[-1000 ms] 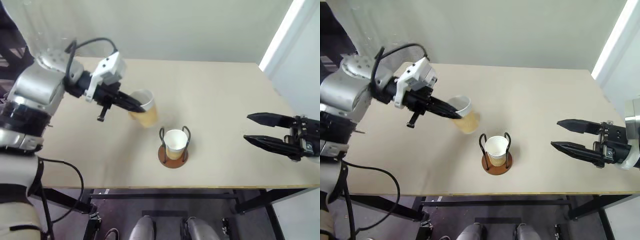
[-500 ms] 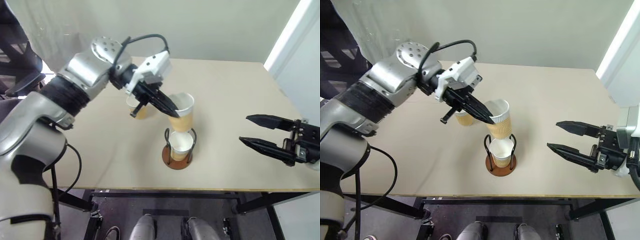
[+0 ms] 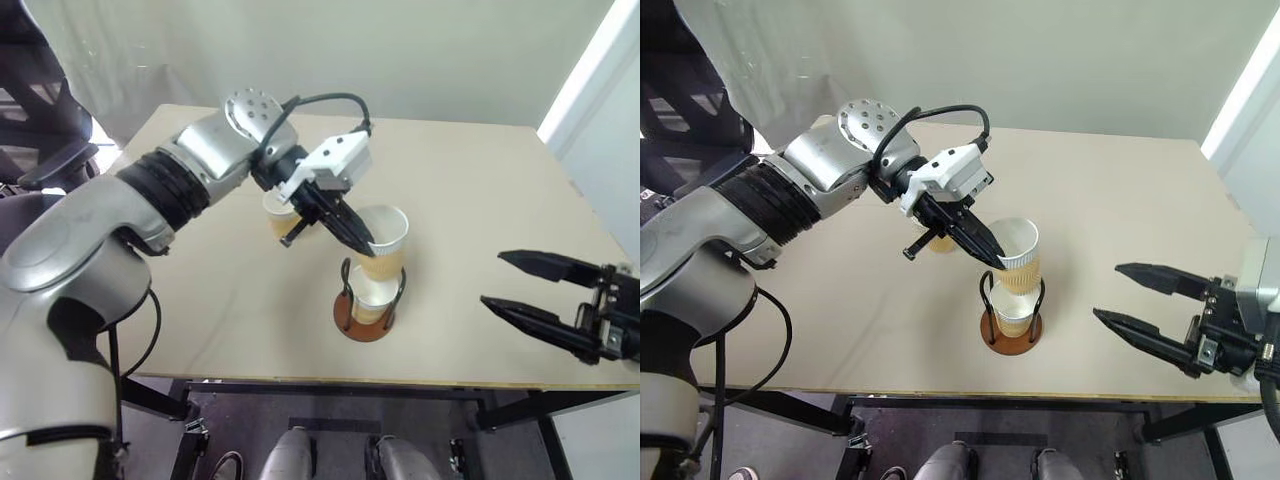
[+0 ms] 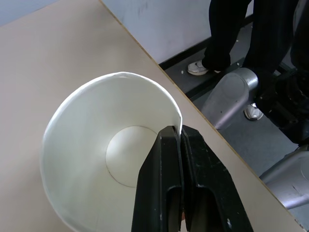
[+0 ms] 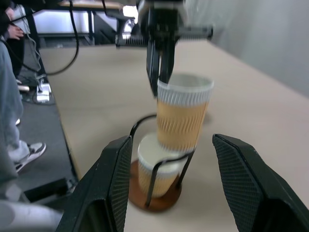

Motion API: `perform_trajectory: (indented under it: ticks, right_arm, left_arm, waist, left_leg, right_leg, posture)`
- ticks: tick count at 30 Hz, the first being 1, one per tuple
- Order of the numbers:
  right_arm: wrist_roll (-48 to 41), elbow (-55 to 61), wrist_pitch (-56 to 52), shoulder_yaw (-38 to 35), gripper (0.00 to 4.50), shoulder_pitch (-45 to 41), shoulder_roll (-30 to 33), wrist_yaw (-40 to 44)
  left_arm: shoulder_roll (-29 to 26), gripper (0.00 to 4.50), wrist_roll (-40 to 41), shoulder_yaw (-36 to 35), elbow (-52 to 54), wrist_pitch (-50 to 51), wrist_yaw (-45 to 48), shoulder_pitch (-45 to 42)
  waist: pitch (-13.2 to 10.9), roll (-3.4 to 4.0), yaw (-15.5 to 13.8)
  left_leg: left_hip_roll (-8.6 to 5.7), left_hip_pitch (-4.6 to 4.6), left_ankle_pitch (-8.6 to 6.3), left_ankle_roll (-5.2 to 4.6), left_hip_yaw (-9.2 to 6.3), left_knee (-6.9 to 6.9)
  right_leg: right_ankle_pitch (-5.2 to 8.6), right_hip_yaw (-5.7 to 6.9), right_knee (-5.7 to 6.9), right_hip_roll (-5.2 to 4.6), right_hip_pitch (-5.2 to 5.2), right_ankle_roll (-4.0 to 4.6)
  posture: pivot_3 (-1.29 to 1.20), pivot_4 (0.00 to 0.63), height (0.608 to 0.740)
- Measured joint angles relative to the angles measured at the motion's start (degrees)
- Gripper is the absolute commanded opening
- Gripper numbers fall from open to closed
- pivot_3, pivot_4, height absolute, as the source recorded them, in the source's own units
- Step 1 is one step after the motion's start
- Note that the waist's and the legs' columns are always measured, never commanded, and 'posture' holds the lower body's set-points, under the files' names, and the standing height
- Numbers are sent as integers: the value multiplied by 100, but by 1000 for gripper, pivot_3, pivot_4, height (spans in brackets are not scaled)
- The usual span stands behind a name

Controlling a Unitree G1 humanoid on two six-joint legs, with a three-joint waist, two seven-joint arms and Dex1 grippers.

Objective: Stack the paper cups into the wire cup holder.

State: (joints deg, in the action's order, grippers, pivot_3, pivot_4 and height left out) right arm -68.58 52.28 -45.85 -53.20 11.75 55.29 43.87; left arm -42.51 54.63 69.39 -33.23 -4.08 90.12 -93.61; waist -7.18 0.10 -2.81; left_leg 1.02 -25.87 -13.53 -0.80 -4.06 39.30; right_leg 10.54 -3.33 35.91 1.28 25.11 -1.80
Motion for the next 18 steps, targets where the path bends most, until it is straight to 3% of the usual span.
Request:
perform_trajectory:
  ticks: [18]
  right_arm:
    - [28, 98, 301, -7, 2719, 358, 66, -235]
  left_arm:
    - [-82, 40, 216, 421, 21, -117, 2, -264]
  waist:
    - [0, 1, 1]
  left_leg:
    - [-33, -8, -5, -36, 12, 28]
  right_leg:
    - [-1, 0, 1, -36, -3, -32]
  posture:
    - [0, 150, 740]
